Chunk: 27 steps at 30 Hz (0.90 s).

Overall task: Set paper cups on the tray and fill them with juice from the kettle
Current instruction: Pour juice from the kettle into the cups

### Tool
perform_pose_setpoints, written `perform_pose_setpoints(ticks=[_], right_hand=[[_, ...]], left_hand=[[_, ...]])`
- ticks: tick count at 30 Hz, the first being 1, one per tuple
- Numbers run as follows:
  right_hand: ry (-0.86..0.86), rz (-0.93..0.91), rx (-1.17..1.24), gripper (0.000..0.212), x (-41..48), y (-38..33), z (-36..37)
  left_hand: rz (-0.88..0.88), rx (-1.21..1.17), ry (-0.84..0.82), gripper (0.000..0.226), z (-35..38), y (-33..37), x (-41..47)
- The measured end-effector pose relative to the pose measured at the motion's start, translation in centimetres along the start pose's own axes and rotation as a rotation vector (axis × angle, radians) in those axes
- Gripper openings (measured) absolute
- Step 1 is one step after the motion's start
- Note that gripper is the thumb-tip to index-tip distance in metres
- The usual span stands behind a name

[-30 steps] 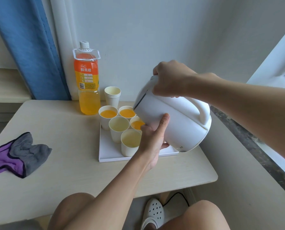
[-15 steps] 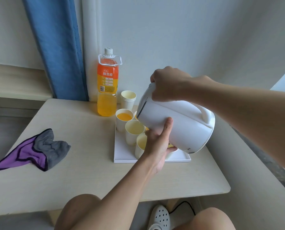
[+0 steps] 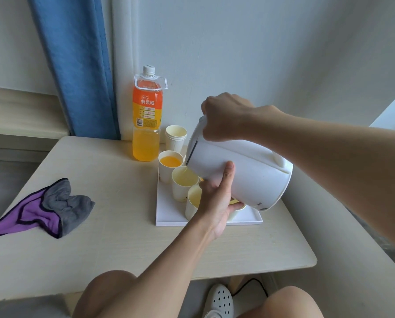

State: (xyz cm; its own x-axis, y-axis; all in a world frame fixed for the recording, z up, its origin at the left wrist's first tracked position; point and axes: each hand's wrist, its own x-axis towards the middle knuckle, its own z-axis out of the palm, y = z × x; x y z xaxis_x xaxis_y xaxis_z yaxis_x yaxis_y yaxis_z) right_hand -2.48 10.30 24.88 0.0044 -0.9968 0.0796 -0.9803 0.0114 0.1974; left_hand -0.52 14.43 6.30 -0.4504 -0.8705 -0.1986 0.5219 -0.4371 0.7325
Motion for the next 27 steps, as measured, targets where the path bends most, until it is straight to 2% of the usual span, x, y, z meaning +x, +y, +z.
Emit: perform_pose_setpoints(ticks=[3, 7, 13, 17, 24, 27], right_hand=[[0.016, -0.014, -0.005, 0.011, -0.1, -0.2, 0.1], [0.019, -0.024, -0.018, 0.024, -0.2, -0.3, 0.1], [0.029, -0.028, -0.039, 0.027, -0.1, -0.6, 0.2], [0.040, -0.032, -0.054, 0.028, 0.1, -0.6, 0.4], [0.036, -0.041, -0.060, 0.033, 0.2, -0.6, 0.4], [0.042, -0.044, -0.068, 0.035, 0.1, -0.7, 0.3]], left_hand=[[-0.009, -0.002, -0.001, 0.102, 0.2, 0.1, -0.1], [-0.016, -0.009, -0.003, 0.101, 0.3, 0.1, -0.3], [-0.038, -0.017, 0.013, 0.103, 0.7, 0.4, -0.8], [-0.041, -0.027, 0.020, 0.088, 1.1, 0.7, -1.2], [-0.052, -0.046, 0.017, 0.085, 1.5, 1.0, -1.7], [-0.051, -0.052, 0.018, 0.076, 1.5, 1.0, -1.6]])
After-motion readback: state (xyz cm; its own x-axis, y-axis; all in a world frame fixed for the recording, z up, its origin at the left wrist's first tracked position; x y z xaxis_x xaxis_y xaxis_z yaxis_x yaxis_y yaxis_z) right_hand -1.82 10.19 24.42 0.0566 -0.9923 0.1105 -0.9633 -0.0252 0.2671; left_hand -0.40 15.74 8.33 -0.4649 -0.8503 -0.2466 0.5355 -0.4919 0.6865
